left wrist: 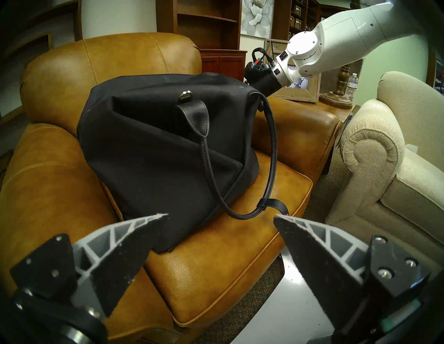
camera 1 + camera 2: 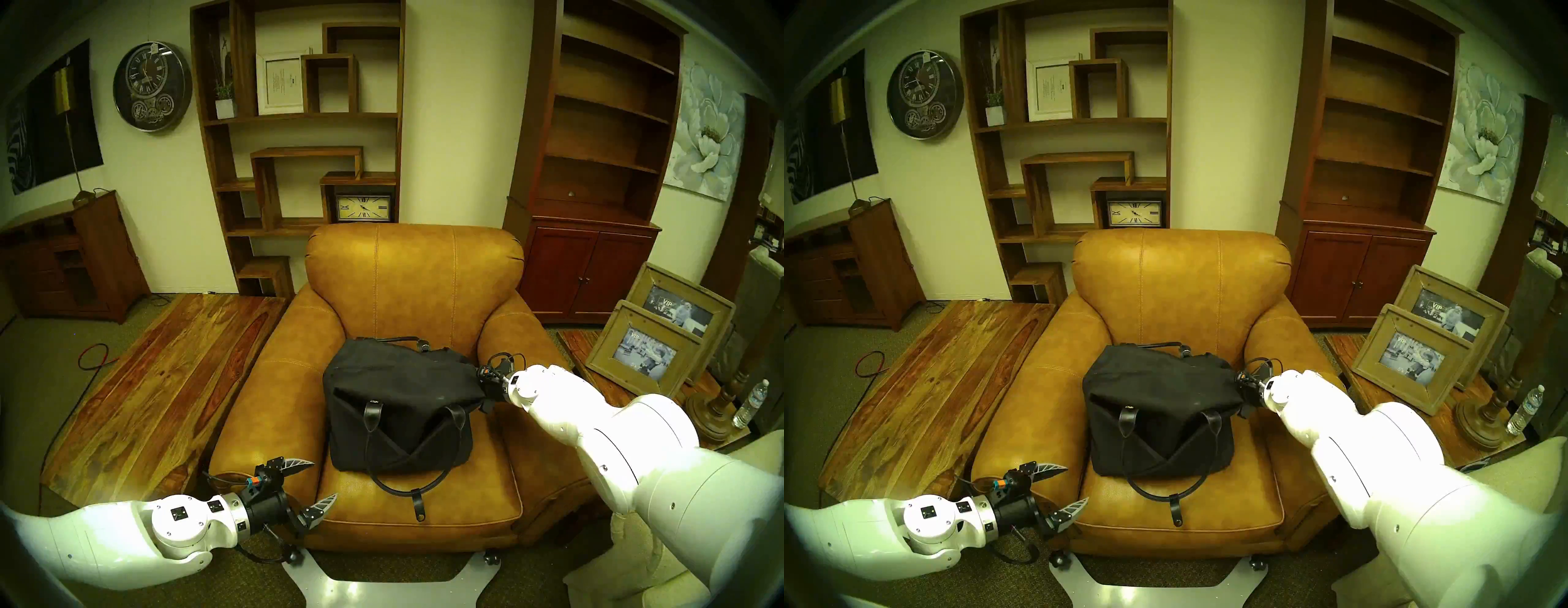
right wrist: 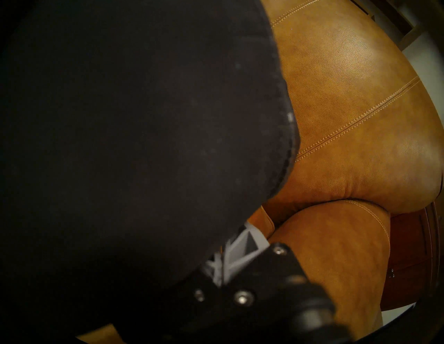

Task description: Open a bag with a zipper

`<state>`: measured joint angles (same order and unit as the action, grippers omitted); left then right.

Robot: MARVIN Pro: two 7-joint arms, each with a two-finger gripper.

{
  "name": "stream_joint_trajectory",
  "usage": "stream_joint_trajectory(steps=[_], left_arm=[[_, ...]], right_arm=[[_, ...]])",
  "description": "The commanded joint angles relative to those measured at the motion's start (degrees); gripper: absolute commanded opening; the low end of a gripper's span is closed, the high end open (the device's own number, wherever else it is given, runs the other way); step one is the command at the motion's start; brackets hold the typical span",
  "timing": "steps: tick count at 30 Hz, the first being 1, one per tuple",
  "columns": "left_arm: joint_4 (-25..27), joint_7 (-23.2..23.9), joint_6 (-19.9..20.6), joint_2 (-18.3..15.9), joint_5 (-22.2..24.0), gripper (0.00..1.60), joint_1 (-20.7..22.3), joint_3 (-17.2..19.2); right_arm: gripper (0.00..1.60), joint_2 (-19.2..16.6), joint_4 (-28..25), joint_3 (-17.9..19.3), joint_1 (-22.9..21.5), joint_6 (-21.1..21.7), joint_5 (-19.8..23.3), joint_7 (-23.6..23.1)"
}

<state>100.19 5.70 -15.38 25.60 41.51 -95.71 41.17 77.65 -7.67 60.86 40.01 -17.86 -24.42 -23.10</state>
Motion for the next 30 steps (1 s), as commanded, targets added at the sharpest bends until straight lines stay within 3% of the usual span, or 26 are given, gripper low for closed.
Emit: stream_joint_trajectory(steps=[1,18,30], left_arm=[[0.43,0.02,-0.37,-0.05,-0.09,1.6,0.07,0.11],[0.53,-0.11,-0.61,-0.2,-0.09,1.6,0.13,-0.07],[0.56,-0.2,-0.69,-0.26,-0.08,1.6,0.2,-0.19]], right_arm=[[0.0,-1.62,-1.03,-1.61,-1.79,-1.12,-1.87,0.84],[0.0,-2.11,-4.25,-9.39,-4.1,-4.53,-12.01,5.82],[0.0,-2.55,-6.33,-11.39,-6.37,-5.92,-16.28,9.18]])
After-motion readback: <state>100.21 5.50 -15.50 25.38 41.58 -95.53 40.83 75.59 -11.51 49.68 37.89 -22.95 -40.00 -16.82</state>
